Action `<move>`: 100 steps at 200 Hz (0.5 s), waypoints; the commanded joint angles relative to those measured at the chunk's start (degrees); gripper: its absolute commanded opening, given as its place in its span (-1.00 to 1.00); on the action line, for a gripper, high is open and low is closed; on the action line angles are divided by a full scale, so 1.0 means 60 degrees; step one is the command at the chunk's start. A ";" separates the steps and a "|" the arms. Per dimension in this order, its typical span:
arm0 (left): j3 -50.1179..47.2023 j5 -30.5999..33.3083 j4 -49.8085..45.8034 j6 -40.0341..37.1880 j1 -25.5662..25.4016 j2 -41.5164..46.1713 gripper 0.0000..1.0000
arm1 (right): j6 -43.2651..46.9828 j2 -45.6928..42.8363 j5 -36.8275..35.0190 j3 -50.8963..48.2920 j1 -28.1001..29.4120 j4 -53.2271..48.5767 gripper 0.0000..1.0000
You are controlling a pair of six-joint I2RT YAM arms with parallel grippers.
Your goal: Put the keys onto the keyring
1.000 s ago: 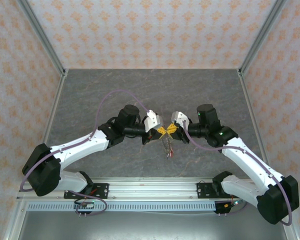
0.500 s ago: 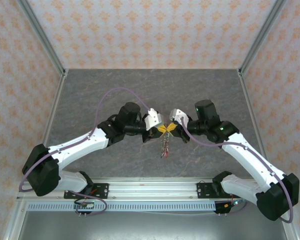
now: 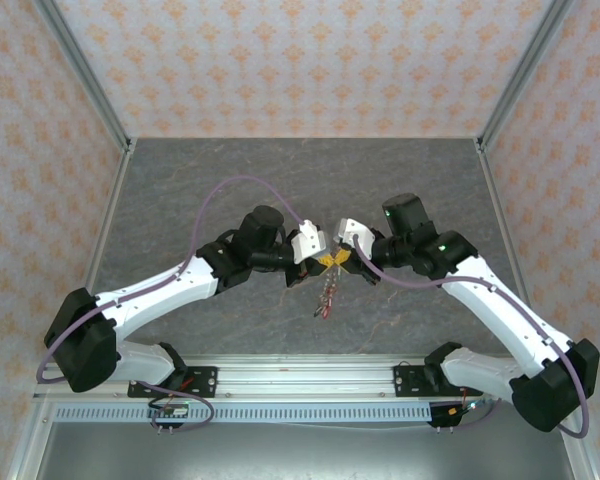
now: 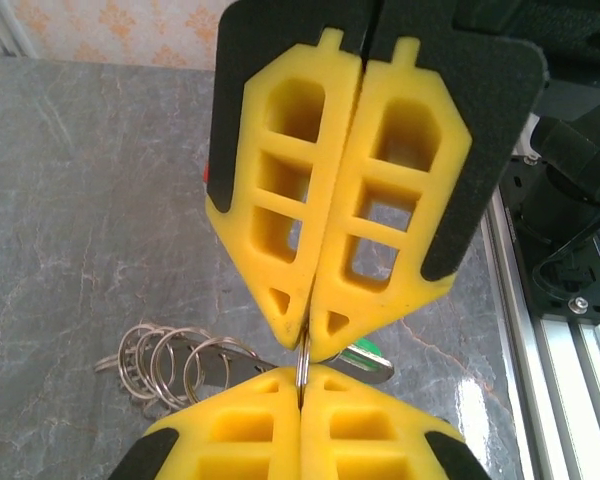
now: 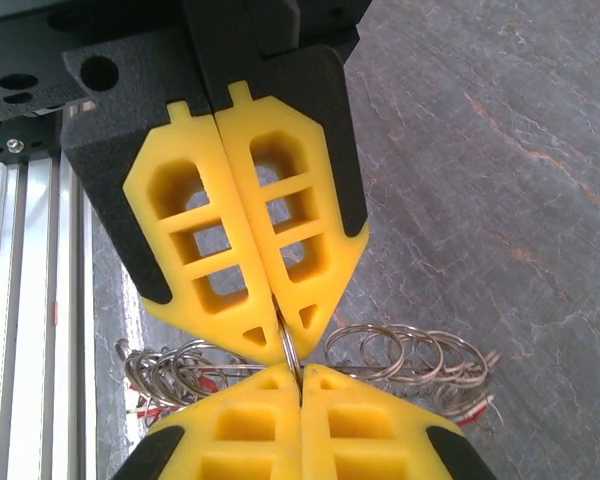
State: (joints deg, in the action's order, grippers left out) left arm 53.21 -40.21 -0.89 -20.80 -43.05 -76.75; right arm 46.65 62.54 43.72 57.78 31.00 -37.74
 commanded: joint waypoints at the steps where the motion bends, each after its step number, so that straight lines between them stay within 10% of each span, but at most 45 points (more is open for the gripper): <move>1: -0.0104 0.0041 0.0712 0.0313 -0.0038 0.0196 -1.00 | 0.0245 -0.0267 -0.0074 0.0251 0.0085 0.0063 -0.85; 100: -0.0698 -0.0790 0.2619 0.1479 0.0011 0.0264 -1.00 | -0.0962 -0.0888 0.0916 -0.2012 -0.0450 0.2493 -0.74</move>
State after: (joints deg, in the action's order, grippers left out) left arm 48.66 -42.19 7.29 -14.11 -43.03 -76.47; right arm 43.40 58.13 45.63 47.46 29.26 -27.70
